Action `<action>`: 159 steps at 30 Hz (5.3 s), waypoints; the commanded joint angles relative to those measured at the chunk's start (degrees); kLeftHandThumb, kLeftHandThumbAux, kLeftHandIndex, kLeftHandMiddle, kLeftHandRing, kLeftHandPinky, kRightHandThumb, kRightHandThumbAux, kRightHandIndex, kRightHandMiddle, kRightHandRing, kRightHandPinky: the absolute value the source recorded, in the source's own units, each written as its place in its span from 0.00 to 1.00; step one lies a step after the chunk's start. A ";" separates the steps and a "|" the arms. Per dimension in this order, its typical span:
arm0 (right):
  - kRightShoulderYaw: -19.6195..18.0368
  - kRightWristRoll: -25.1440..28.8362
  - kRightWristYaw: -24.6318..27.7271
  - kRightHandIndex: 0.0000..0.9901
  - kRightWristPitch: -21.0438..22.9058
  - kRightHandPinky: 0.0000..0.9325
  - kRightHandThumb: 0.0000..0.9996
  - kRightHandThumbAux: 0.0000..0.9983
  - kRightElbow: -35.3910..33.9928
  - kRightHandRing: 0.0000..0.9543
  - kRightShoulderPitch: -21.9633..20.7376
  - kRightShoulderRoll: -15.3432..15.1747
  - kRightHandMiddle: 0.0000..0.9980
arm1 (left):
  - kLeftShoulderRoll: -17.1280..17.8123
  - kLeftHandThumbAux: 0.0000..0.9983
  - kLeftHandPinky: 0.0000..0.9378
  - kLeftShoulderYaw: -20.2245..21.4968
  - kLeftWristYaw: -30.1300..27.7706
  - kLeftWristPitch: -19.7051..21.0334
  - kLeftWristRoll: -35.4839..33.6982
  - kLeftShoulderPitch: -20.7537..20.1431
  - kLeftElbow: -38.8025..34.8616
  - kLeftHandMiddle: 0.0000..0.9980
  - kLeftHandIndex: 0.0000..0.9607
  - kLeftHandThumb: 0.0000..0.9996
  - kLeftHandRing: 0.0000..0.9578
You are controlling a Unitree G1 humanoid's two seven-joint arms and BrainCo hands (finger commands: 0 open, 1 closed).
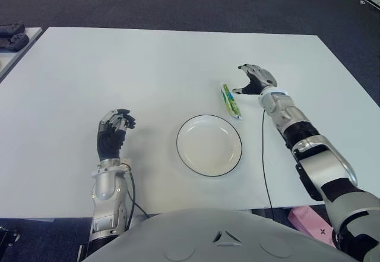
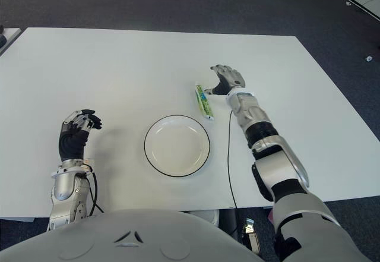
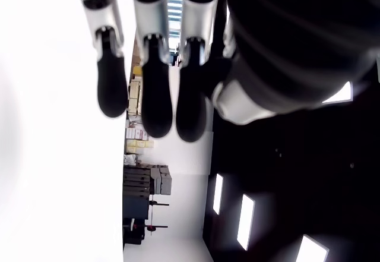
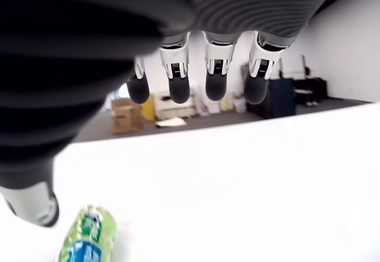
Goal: Put the toothpaste on the table into the plate.
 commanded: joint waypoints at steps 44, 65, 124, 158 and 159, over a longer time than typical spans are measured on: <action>-2.07 6.34 0.92 0.25 25.06 0.00 0.06 0.37 12.70 0.00 -3.00 14.72 0.00 | -1.22 0.72 0.55 -0.17 0.83 0.74 0.75 0.88 0.11 0.58 0.46 0.71 0.59; -3.27 7.98 -3.12 0.03 25.62 0.00 0.07 0.37 21.12 0.00 -1.05 17.31 0.00 | -1.04 0.72 0.58 0.46 0.90 0.76 1.34 1.78 -0.66 0.57 0.46 0.71 0.60; -13.89 16.21 -30.22 0.44 8.28 0.84 0.72 0.71 21.02 0.80 2.69 16.79 0.77 | -0.70 0.72 0.56 0.73 2.66 1.25 1.96 1.10 -0.85 0.57 0.46 0.71 0.59; -14.11 16.21 -13.98 0.44 -24.87 0.95 0.72 0.72 -32.77 0.90 29.34 1.50 0.86 | -0.37 0.72 0.56 0.48 1.44 1.36 0.26 -1.57 1.70 0.58 0.46 0.71 0.60; -14.14 15.84 -14.21 0.44 -25.54 0.95 0.72 0.72 -33.24 0.91 29.71 1.44 0.86 | -0.29 0.72 0.56 0.51 1.43 1.27 0.25 -1.77 1.94 0.58 0.46 0.71 0.60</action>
